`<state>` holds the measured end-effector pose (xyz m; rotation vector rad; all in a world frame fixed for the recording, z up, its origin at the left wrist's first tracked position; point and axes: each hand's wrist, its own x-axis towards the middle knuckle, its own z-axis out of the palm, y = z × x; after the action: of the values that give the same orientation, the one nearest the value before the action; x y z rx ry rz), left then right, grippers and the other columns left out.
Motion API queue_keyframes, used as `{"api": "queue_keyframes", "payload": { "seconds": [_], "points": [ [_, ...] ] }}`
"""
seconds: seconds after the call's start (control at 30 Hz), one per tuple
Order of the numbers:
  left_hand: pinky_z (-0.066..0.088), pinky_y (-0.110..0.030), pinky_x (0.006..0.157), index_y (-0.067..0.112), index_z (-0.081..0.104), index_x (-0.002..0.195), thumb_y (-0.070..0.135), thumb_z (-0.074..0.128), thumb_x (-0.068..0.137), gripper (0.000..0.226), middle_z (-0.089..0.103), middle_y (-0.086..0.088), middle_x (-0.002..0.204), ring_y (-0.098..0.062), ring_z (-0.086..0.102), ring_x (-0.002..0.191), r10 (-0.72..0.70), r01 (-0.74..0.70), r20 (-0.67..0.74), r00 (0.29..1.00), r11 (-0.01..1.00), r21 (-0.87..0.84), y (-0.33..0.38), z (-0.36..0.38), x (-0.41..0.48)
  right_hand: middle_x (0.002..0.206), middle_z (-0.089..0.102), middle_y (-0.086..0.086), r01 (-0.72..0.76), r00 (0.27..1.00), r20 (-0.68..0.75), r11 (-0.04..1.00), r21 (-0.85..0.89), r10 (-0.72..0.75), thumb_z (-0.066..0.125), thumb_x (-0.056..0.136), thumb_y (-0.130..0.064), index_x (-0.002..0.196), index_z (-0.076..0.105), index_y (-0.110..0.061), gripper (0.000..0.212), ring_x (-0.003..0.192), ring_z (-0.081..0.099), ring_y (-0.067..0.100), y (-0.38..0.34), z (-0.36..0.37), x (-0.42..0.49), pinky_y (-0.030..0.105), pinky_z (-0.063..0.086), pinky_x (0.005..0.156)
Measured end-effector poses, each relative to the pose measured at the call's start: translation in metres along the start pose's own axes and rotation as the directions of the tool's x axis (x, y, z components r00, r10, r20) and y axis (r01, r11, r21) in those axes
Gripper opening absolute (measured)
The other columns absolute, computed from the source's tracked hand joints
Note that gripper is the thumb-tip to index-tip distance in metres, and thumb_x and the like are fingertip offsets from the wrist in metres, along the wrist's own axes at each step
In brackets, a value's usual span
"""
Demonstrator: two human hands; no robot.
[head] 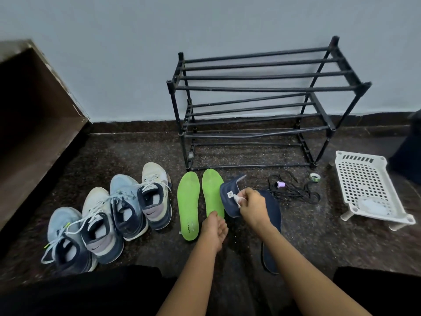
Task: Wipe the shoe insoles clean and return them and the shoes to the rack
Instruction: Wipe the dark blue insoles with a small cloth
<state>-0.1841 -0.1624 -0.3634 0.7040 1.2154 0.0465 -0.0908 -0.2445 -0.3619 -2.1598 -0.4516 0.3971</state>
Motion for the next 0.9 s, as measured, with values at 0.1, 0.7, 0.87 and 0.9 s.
{"api": "queue_keyframes", "payload": {
  "seconds": [0.1,0.7,0.87,0.9],
  "points": [
    [0.041,-0.032,0.101,-0.002,0.049,0.134,0.040,0.031,0.105,0.055,0.056,-0.018,0.134,-0.027,0.051,0.125,-0.021,0.037,0.163,0.986,0.994,-0.100,0.012,0.005,-0.031,0.083,0.063,0.001,0.084,0.995,-0.056,0.991,0.101,-0.079,0.058,0.089,-0.011,0.076,0.057,-0.017,0.014,0.079,0.055,0.014,-0.025,-0.019,-0.019,0.018,0.034,0.060],
    [0.049,-0.049,0.085,0.004,0.057,0.128,0.058,0.028,0.096,0.069,0.063,-0.019,0.125,-0.036,0.064,0.104,0.486,-0.227,0.580,0.654,0.857,-0.463,0.115,0.009,-0.216,0.085,0.062,-0.001,0.458,0.884,-0.067,0.827,0.326,-0.462,0.072,0.083,-0.016,0.077,0.060,-0.018,0.013,0.065,0.055,-0.001,-0.195,-0.128,-0.111,0.016,0.045,0.063],
    [0.057,-0.036,0.069,0.001,0.068,0.102,0.046,0.036,0.098,0.056,0.070,-0.018,0.091,-0.030,0.068,0.076,0.551,-0.315,0.588,0.592,0.830,-0.461,0.137,0.009,-0.253,0.095,0.054,-0.002,0.630,0.774,-0.065,0.776,-0.013,-0.630,0.073,0.078,-0.011,0.071,0.054,-0.029,0.027,0.080,0.055,0.007,-0.228,-0.156,-0.118,0.017,0.042,0.071],
    [0.056,-0.034,0.065,0.002,0.067,0.099,0.045,0.038,0.098,0.052,0.069,-0.016,0.085,-0.028,0.067,0.072,0.565,-0.322,0.580,0.587,0.820,-0.473,0.140,0.009,-0.259,0.096,0.053,-0.001,0.674,0.733,-0.063,0.736,-0.068,-0.677,0.073,0.077,-0.009,0.075,0.052,-0.030,0.030,0.081,0.054,0.009,-0.234,-0.161,-0.120,0.020,0.041,0.072]
  ]
}}
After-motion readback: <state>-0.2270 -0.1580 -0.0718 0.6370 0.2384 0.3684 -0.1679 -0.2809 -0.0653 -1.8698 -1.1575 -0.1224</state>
